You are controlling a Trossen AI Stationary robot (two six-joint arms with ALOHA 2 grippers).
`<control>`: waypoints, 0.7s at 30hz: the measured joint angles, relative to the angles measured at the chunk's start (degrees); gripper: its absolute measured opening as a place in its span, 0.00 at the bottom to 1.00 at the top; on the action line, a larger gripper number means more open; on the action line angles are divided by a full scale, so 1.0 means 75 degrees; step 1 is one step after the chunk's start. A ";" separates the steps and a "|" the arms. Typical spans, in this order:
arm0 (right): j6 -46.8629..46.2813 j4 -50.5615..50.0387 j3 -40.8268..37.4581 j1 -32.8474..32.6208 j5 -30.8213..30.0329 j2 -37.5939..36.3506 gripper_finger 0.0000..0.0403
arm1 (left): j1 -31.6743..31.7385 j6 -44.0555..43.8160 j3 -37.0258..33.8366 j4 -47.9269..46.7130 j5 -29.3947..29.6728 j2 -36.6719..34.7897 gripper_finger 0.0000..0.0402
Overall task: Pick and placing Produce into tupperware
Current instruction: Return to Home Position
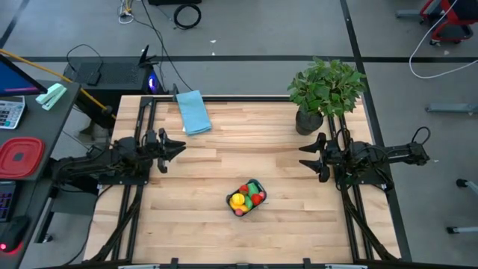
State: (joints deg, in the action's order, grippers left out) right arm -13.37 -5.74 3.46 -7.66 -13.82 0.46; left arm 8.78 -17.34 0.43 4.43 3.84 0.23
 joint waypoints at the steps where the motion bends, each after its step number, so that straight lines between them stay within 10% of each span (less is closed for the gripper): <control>1: 0.0000 0.0000 0.0000 0.0000 0.0000 0.0030 0.65 | 0.0000 0.0000 0.0000 0.0000 0.0000 0.0000 0.25; 21: -0.0001 0.0000 0.0000 0.0000 -0.0001 0.0086 0.65 | 0.0001 0.0003 -0.0003 0.0003 0.0000 0.0012 0.24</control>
State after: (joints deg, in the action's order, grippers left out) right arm -13.38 -5.74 3.46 -7.66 -13.84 1.10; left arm 8.79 -17.32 0.40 4.45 3.84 0.32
